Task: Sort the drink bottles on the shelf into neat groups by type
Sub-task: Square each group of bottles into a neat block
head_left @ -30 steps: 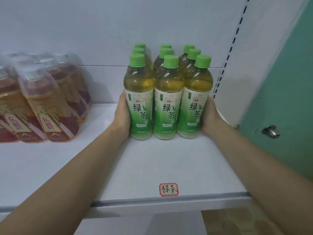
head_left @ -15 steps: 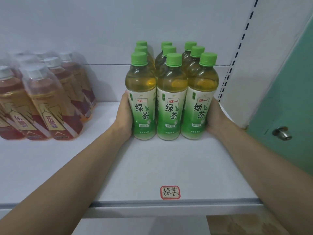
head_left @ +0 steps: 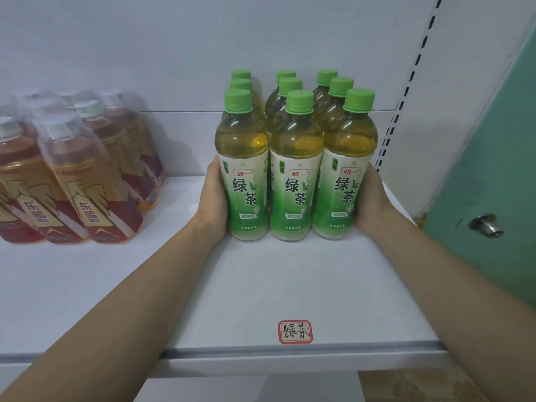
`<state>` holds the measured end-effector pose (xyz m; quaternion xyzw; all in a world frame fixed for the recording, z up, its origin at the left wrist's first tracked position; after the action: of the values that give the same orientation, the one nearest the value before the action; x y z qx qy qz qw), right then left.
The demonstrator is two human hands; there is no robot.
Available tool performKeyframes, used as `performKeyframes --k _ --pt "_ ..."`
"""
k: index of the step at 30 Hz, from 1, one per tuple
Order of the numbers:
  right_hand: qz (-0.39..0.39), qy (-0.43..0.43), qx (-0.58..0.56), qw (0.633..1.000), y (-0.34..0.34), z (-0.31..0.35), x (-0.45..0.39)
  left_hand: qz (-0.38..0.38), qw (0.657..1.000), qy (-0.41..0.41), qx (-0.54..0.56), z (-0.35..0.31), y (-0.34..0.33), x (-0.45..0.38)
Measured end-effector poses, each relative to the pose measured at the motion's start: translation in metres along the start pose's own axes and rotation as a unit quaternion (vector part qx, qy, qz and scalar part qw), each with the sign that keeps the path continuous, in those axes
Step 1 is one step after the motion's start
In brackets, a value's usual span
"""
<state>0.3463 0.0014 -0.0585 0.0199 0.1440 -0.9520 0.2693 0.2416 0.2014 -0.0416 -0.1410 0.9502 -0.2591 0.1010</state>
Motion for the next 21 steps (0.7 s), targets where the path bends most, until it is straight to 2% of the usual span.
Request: performKeyframes --k 9,21 --pt "0.027 0.003 0.007 1.000 -0.003 0.002 0.005 -0.021 1.000 -0.005 -0.021 0.002 0.002 0.000" --pt "0.050 0.010 -0.003 0.999 -0.014 0.006 0.010 0.028 0.999 0.009 -0.027 0.004 -0.001 -0.001"
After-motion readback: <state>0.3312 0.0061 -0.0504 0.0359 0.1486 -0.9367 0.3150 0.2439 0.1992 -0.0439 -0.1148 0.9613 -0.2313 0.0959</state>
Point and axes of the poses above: each hand's wrist, its own x-axis away from the middle knuckle, its own y-axis out of the back of the hand, z = x × y, the point moved 9 cm from there along -x, towards the middle knuckle, and after that the axes turned 11 degrees about x, right-handed, at the moved point
